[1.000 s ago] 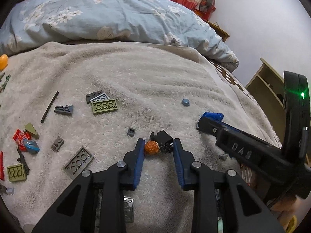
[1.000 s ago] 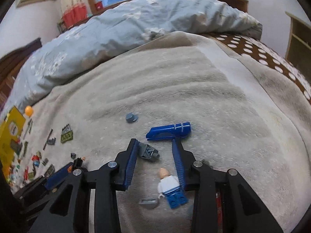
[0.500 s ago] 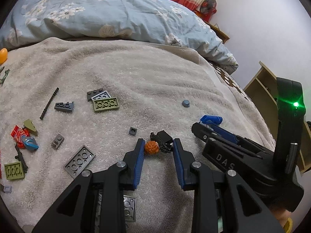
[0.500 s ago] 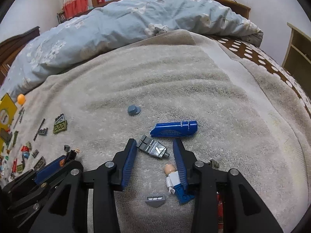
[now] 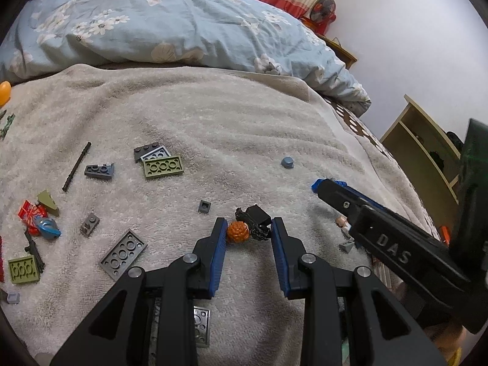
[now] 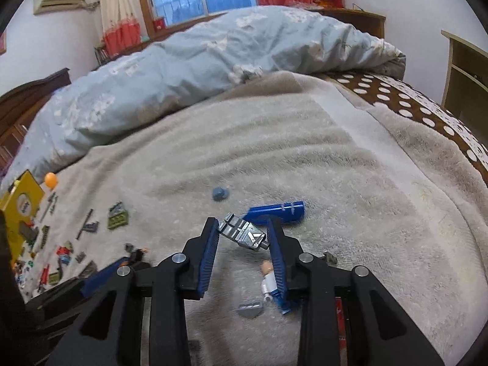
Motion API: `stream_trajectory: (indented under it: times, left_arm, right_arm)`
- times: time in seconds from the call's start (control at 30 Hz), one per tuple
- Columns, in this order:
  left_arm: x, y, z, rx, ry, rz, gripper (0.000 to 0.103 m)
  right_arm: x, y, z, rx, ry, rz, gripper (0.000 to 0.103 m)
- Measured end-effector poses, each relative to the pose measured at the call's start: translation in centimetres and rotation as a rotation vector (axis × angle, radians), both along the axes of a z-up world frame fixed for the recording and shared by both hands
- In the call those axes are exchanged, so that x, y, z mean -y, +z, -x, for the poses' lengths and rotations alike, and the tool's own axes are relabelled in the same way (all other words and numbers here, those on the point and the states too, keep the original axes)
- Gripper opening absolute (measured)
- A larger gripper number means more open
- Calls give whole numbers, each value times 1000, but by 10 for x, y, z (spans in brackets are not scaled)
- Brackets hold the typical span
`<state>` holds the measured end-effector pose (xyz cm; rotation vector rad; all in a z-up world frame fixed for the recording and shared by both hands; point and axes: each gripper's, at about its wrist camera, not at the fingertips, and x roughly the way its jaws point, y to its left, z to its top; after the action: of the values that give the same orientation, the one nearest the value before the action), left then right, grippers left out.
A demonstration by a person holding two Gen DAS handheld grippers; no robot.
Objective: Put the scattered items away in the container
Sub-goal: 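Close the right tool on the grey studded plate while the left holds the bead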
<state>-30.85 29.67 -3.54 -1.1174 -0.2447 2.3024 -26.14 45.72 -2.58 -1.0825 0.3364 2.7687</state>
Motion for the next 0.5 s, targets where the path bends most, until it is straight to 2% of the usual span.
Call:
stream_trajectory:
  times: [0.5]
  left_arm:
    - [-1,1,-1,-8,-11,5,29]
  right_arm:
    - [3,3,-6,-13,-2,12,33]
